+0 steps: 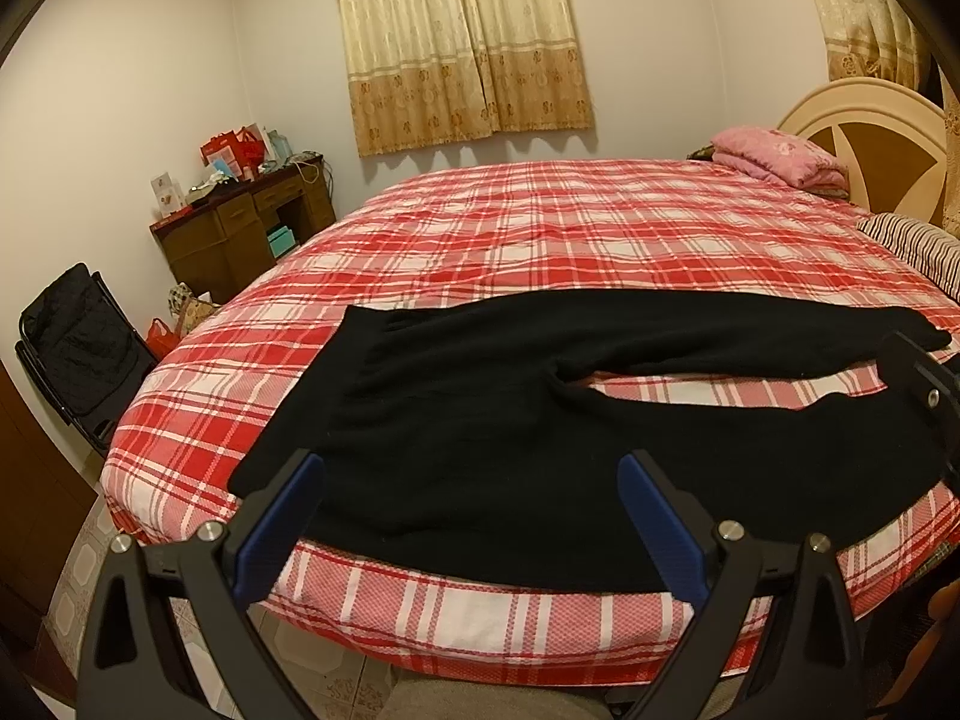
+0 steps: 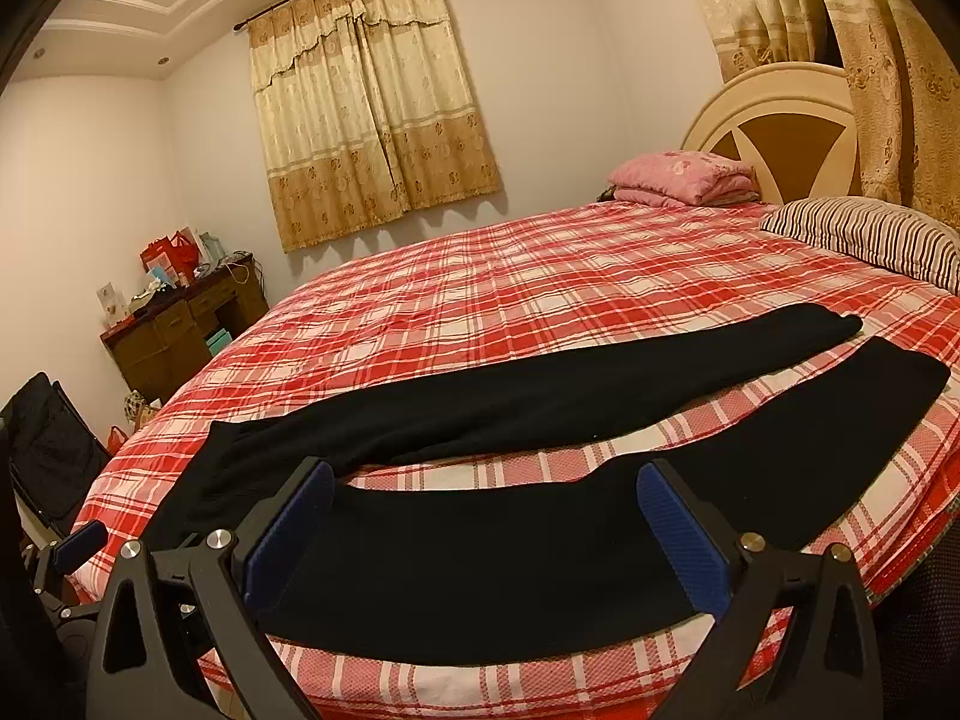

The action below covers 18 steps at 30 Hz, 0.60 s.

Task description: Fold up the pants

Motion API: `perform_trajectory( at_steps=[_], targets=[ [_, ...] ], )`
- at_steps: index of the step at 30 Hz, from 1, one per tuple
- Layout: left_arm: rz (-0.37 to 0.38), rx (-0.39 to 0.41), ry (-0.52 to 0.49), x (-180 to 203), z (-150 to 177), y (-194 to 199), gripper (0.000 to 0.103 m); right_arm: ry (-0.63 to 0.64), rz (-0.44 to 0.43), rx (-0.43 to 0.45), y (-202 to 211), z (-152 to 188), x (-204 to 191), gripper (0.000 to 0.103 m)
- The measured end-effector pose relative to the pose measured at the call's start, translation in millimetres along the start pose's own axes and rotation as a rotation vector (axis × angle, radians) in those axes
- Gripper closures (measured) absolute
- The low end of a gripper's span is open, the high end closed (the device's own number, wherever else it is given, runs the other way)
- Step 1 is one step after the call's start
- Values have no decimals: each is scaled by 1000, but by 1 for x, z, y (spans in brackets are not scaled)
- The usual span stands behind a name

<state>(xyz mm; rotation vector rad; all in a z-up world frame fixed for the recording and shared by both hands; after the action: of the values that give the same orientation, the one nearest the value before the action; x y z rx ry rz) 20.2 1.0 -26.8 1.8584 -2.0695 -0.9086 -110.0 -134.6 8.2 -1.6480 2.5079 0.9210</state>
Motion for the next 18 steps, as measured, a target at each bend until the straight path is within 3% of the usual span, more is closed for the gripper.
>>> perform_trajectory(
  at_steps=[18],
  targets=[
    [2,-6,-2,0,1,-1,3,3,-2,-9,-1,4,0,1]
  ],
)
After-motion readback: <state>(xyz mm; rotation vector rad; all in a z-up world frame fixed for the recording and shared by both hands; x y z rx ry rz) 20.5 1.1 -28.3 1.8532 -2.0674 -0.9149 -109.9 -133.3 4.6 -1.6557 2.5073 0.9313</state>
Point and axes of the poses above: each gripper's, at about its wrist camera, not at the fingertips, and y roughly against the way its jaws point, x to its right, z to its underside, the point moved 3 cm from there along -y, roughly the way its jaws point, and after that the axes turned 7 degrees about -y, right-handed, at the moved point
